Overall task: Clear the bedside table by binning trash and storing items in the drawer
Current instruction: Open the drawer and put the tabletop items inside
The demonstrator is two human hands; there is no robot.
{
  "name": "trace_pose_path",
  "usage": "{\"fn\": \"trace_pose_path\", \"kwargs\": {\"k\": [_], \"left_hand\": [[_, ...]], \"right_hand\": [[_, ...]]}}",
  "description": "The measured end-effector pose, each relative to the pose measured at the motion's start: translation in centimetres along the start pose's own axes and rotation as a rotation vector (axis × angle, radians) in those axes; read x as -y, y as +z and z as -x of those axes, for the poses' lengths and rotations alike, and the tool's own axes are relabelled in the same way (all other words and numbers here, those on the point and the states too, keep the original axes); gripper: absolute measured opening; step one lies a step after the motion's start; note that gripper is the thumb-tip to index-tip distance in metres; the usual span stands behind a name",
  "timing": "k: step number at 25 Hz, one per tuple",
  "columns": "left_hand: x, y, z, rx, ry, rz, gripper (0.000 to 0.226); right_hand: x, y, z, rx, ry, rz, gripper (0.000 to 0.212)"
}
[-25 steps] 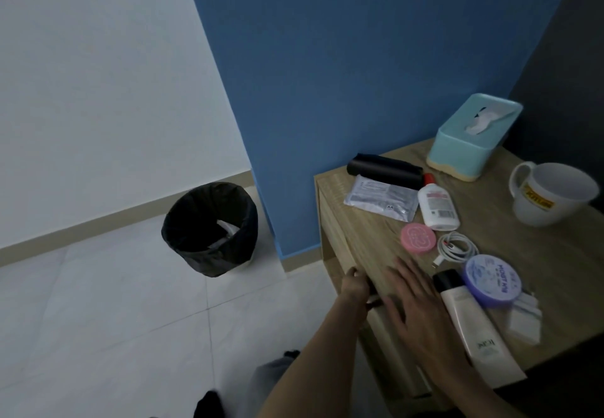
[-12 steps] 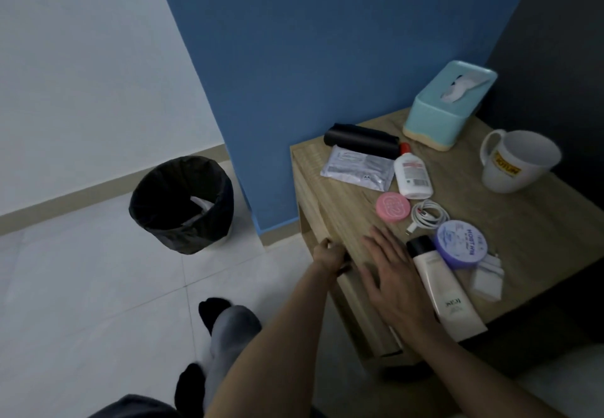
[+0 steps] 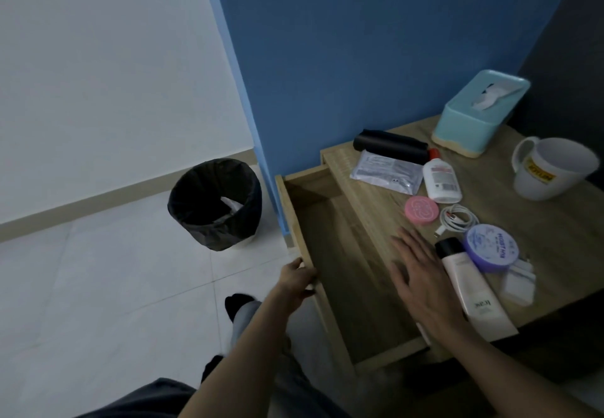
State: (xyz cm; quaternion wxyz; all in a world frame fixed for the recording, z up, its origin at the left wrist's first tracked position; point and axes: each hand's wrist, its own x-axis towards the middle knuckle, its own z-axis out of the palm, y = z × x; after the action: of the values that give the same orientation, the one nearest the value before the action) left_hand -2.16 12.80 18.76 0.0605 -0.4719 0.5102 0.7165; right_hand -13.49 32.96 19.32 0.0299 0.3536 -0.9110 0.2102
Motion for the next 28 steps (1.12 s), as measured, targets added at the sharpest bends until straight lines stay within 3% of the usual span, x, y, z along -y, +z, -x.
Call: {"fn": "trace_pose_path", "kwargs": {"k": [9,12,14,16,19,21,24,28], "left_hand": [[1.0,-5.7,2.1,-0.234,-0.022,-0.106,0.059],[0.0,-3.8,3.9,-0.57,0.172,-0.092,0.05],[-1.6,-1.4,5.8,-0.634,0.41,-0.081,0.045],[-3.3,2.4,7.6,-0.536,0.559,-0.108,0.045],[-4.6,10.0,10.0,-0.263,0.557,-0.223,0.041],[-4.4,14.9,11.6,-0.093,0.479,-0.319,0.045],[-2.3,19.5,12.5,-0.043,0.357,-0.553,0.061],[-0.1,21.9,12.1,-0.08,0.279,-0.662,0.071]], "right_hand": [[0.1,0.1,0.0,-0.016,0.008,-0.019,0.051],[0.4,-0.4,0.4,0.015,-0.01,-0.058,0.053],[1.1,-2.4,1.0,-0.042,0.029,-0.191,0.049],[1.0,-5.8,1.8,-0.171,0.069,-0.324,0.043],[-1.7,-10.6,3.1,-0.329,0.262,-0.36,0.033],[-4.1,-12.4,3.4,-0.265,0.454,-0.288,0.042],[-5.9,-13.1,2.6,-0.06,0.617,-0.296,0.065],[-7.0,-11.6,1.2,0.106,0.564,-0.424,0.077]]}}
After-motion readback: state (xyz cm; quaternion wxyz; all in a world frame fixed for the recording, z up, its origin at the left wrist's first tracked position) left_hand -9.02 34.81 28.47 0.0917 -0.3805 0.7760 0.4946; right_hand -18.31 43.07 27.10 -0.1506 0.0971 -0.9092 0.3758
